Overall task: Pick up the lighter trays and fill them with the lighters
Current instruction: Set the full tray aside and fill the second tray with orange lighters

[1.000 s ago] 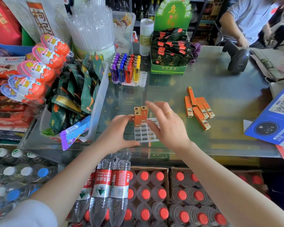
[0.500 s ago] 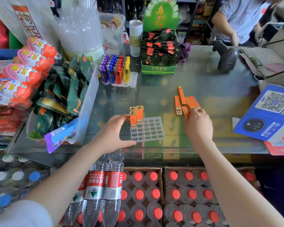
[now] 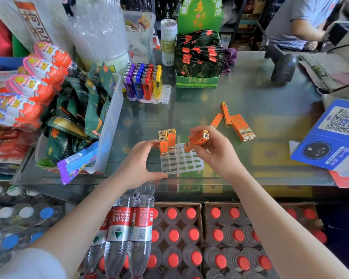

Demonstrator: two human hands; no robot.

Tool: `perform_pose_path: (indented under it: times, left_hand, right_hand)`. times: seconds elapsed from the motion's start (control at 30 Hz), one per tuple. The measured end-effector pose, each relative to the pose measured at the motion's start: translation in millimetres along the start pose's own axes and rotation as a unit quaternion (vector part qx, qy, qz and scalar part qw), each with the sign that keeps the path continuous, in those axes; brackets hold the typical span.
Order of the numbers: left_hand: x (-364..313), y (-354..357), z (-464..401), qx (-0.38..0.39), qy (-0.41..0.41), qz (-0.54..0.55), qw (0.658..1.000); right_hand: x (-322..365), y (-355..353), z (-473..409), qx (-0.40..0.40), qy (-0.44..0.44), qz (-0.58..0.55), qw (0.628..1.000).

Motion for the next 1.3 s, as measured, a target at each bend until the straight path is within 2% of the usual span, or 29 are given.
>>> perform_pose_path:
  times: [0.13, 0.23, 0.33, 0.4, 0.5, 0.6, 0.83, 0.97, 1.1, 1.3]
  left_hand:
    - [1, -1, -2, -0.007, 0.013, -0.001, 1.000]
    - [2, -1, -4, -0.003, 0.017, -0.003, 1.000]
    - [1, -1, -4, -0.001, 0.020, -0.001, 1.000]
    - [1, -1, -4, 0.000, 0.022, 0.002, 1.000]
    - [1, -1, -3, -0.001, 0.024, -0.002, 1.000]
    - [3, 0, -1, -0.001, 0.015, -0.006, 1.000]
    - [0, 0, -1, 0.003, 0.021, -0.012, 1.000]
    - [-2, -2, -1, 0.004, 0.022, -0.011, 1.000]
    - [-2, -2, -1, 0.003, 0.022, -0.017, 1.000]
    - [0, -2, -2, -0.003, 0.024, -0.009, 1.000]
  right_hand:
    - [-9, 16, 1, 0.029, 0.082, -0.031, 0.996]
    - [-13, 20, -3, -0.008, 0.087, 0.014, 0.996]
    - [-9, 22, -7, -0.033, 0.053, 0.069, 0.996]
    - [-2, 26, -9, -0.033, 0.001, 0.125, 0.992]
    - [12, 32, -11, -0.025, -0.101, 0.212, 0.972]
    - [17, 33, -11, -0.014, -0.143, 0.250, 0.958]
    - [20, 45, 2, 0.042, -0.161, 0.304, 0.938]
    - [21, 49, 1, 0.057, -0.170, 0.371, 0.911]
    - [19, 51, -6, 0.074, -0.136, 0.406, 0.901]
    - [10, 55, -6, 0.081, -0.143, 0.490, 0.856]
Point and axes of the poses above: each hand's wrist, its own z-axis away from the middle knuckle, its own y-axis out of the palm, x = y × z, the point moved 7 cm from there along -z, towards the middle knuckle, and after that the axes turned 14 degrees about -x, right-handed, at the moved point
